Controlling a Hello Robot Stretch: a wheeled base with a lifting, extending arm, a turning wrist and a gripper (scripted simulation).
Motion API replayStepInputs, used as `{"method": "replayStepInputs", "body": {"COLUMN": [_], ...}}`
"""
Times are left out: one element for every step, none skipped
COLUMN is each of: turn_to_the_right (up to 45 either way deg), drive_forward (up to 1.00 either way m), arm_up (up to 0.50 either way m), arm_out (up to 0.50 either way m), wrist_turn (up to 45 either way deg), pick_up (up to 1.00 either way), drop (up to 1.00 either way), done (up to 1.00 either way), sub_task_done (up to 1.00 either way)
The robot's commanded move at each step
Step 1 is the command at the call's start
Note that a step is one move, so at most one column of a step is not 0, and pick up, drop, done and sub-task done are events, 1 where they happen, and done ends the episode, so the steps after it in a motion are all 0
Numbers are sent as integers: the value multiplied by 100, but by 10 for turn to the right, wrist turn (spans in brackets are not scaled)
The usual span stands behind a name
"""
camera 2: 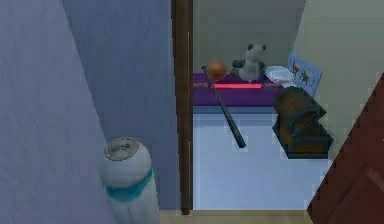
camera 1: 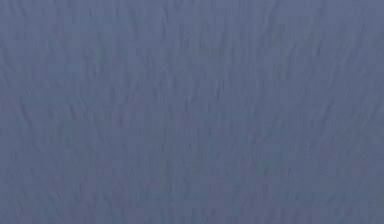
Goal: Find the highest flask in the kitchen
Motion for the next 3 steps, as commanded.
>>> {"method": "replayStepInputs", "body": {"turn_to_the_right": [-450,-450,-450], "drive_forward": [0,0,0], "arm_up": [0,0,0], "arm_out": [0,0,0], "wrist_turn": [0,0,0], "pick_up": [0,0,0], "drop": [0,0,0], "done": [0,0,0], "sub_task_done": [0,0,0]}}
